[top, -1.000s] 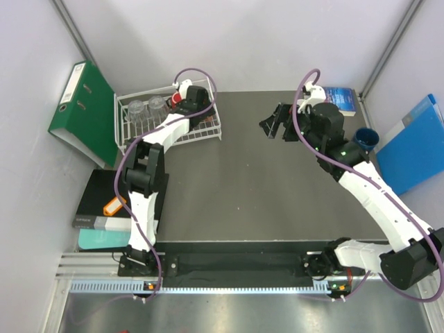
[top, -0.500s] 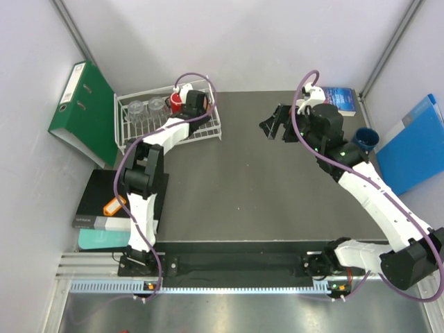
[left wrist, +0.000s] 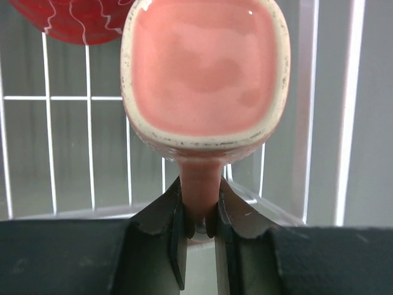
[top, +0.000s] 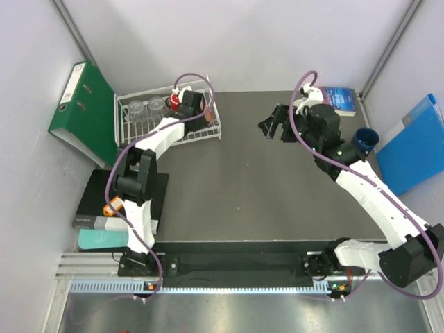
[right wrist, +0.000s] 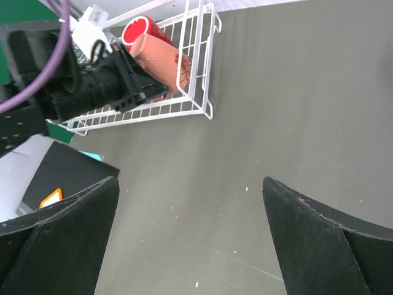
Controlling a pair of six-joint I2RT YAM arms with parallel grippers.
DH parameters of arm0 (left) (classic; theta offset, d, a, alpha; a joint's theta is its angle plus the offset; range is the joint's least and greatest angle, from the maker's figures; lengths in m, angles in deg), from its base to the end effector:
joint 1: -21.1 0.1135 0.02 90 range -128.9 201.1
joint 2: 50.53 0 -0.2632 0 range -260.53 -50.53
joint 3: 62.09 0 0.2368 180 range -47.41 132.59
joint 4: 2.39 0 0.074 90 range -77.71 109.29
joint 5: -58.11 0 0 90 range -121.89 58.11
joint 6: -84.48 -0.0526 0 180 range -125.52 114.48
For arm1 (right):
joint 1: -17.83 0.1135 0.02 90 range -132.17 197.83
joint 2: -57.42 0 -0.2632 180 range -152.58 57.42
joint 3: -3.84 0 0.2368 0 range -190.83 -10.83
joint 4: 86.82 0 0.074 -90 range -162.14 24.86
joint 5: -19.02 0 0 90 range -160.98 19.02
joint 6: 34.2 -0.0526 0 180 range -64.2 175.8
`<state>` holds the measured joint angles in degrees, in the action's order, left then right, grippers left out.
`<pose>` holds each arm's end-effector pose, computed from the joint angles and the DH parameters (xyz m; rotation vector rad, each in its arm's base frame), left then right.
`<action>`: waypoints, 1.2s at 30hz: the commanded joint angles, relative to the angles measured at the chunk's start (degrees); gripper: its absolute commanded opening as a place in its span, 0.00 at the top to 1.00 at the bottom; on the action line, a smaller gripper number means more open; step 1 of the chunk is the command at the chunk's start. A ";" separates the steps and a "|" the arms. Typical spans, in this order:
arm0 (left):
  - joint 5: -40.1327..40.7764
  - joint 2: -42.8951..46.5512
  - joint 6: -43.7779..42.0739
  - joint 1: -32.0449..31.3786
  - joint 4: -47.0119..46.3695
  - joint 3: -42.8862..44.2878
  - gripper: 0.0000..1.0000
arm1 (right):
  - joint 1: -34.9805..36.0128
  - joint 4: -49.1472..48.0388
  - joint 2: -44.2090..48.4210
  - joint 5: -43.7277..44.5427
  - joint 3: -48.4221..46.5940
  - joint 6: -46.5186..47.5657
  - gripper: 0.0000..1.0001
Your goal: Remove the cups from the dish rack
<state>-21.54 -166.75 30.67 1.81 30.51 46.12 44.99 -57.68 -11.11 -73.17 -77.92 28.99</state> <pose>0.4428 -0.1450 0.2343 -0.4297 2.2484 -0.3028 0.2446 0.1277 0.3779 -0.0333 1.9051 0.6850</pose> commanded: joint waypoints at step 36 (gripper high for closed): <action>-53.15 14.09 67.62 4.79 -98.64 -30.78 1.00 | -2.99 -41.18 -11.97 -23.11 -0.32 -28.83 0.05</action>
<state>-69.45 -155.06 87.87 7.01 -42.19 15.37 42.38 -89.96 -21.38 -91.71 -77.25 4.62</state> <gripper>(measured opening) 0.234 0.952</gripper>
